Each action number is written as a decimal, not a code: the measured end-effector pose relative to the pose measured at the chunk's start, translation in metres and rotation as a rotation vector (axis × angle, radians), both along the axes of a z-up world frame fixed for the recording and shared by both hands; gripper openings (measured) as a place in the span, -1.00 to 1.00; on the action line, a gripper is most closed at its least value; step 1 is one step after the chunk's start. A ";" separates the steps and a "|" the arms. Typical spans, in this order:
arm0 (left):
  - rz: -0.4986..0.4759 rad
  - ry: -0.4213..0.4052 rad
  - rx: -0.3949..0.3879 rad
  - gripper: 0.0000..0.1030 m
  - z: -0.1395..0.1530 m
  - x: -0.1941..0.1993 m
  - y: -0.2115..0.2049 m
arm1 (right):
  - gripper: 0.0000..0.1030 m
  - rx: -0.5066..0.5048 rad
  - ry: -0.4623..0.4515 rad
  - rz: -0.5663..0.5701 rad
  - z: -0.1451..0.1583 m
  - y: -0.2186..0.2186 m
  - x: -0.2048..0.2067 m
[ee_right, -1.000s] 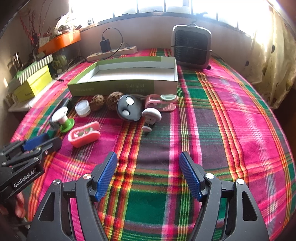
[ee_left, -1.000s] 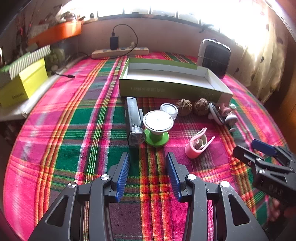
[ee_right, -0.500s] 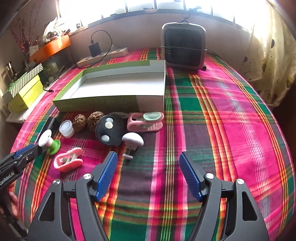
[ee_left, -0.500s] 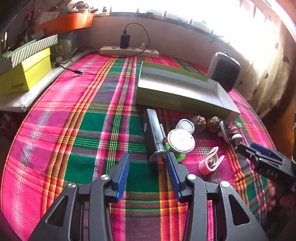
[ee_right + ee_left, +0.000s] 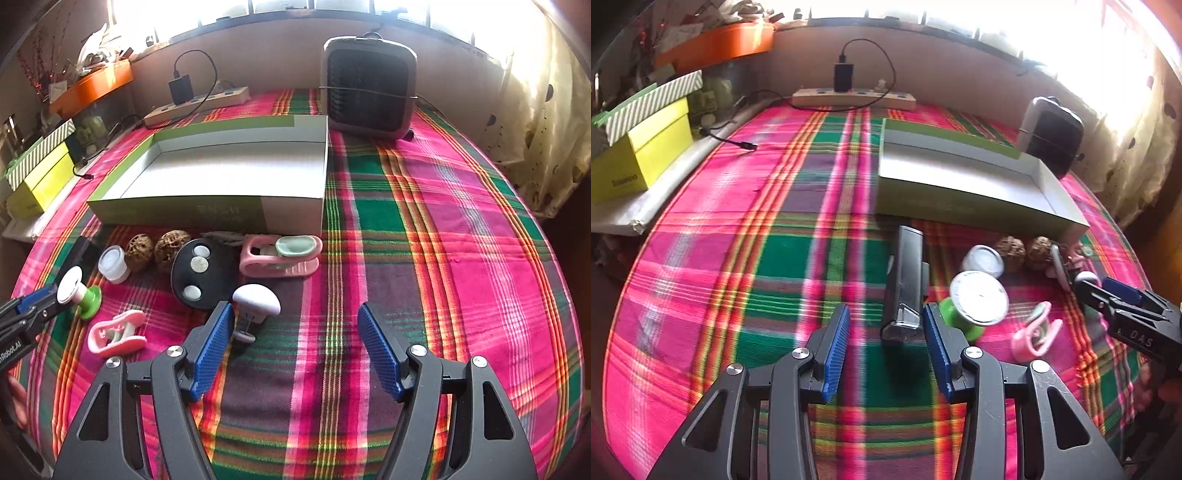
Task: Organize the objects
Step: 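Grasp the black flashlight with the left gripper while the right gripper grasps the white mushroom hook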
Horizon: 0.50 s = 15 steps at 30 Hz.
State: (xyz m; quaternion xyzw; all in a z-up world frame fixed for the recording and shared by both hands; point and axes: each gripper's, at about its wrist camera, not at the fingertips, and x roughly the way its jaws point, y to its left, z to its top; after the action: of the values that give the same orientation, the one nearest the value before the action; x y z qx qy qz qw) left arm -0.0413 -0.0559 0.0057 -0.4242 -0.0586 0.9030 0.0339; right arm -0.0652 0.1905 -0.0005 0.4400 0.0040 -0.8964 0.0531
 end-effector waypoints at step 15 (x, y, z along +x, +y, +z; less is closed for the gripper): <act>-0.074 -0.004 -0.077 -0.24 -0.001 -0.026 0.002 | 0.16 0.005 0.010 0.003 0.000 0.002 -0.003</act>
State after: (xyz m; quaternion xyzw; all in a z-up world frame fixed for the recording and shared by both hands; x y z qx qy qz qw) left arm -0.0672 -0.0534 0.0049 -0.4288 -0.0080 0.9020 0.0507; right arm -0.0685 0.1927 -0.0005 0.4356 0.0071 -0.8986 0.0531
